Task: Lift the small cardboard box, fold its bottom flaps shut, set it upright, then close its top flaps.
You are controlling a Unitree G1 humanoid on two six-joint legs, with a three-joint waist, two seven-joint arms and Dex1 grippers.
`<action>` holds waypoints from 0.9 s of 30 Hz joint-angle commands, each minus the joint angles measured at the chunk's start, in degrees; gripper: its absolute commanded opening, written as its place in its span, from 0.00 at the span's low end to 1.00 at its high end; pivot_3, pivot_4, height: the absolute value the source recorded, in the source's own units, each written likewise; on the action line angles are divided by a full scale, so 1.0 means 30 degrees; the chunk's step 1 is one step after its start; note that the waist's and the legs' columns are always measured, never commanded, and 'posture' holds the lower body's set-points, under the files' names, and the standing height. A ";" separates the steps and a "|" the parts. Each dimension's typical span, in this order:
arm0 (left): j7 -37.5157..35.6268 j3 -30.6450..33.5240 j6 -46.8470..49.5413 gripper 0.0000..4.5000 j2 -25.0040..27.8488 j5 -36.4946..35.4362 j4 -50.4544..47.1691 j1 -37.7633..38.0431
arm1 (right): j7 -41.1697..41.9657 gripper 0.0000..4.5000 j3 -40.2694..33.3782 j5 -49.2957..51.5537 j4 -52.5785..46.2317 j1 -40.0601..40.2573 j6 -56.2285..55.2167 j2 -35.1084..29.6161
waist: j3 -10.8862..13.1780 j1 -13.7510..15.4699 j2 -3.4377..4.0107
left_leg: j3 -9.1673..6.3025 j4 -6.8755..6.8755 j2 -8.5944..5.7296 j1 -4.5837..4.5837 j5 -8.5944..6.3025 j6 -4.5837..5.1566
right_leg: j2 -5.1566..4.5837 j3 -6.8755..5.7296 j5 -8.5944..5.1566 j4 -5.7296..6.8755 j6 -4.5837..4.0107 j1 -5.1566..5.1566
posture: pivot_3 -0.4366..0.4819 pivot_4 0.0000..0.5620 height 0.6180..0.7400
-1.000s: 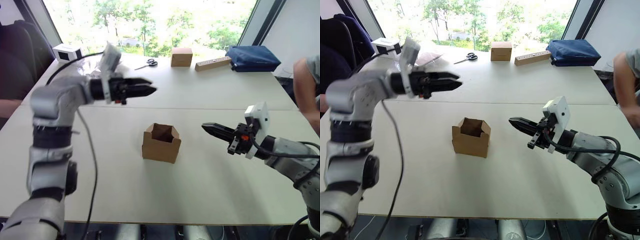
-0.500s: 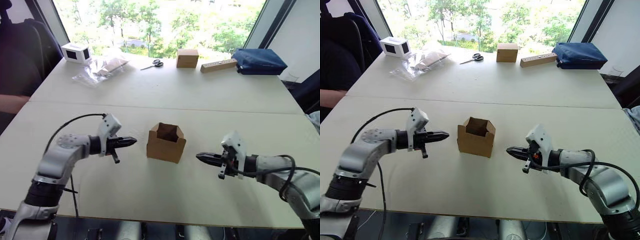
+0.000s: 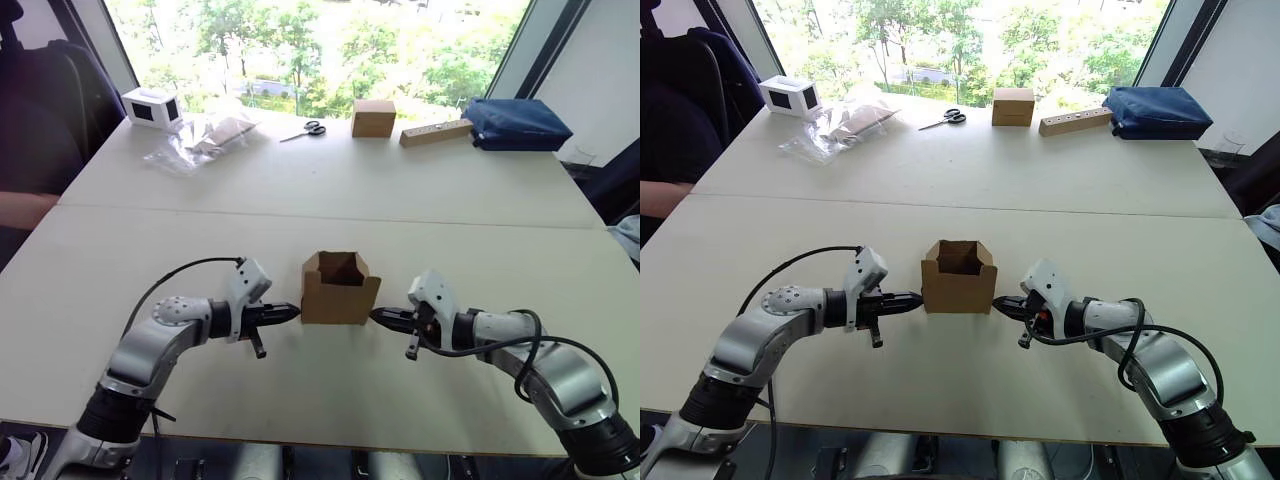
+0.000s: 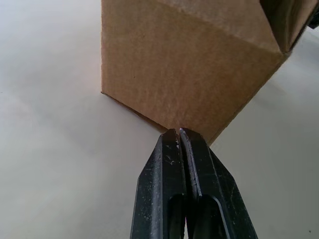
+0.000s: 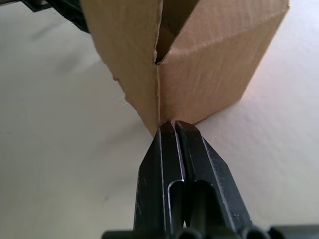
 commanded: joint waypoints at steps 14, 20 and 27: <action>-0.2191 0.2009 0.1692 0.02 0.2528 -0.3118 -0.0691 -0.4499 | 0.2754 0.00 -0.4301 0.1943 -0.0493 -0.3028 0.0429 -0.2846 | 0.0004 -0.0007 -0.0002 | 0.0000 -0.0008 0.0004 0.0016 -0.0001 0.0000 | 0.0000 -0.0003 -0.0004 -0.0006 -0.0004 0.0017 | 0.48 0.27 1.00; -0.2476 0.0250 0.0597 0.02 0.1794 -0.2101 0.0490 -0.5745 | 0.3335 0.00 -0.2662 0.1503 0.0951 -0.5174 0.0259 -0.1762 | 0.0006 -0.0005 0.0000 | 0.0004 -0.0018 0.0002 0.0024 0.0000 -0.0002 | 0.0013 -0.0001 -0.0003 -0.0007 0.0000 0.0020 | 0.48 0.27 1.00; -0.2796 -0.1110 -0.1110 0.02 0.1001 -0.0643 0.2445 -0.6382 | 0.3682 0.00 -0.1024 0.0568 0.1828 -0.5990 -0.0400 -0.0609 | 0.0008 0.0004 -0.0002 | 0.0007 -0.0015 -0.0009 0.0018 0.0000 0.0000 | 0.0006 0.0001 -0.0002 -0.0011 0.0002 0.0021 | 0.48 0.27 1.00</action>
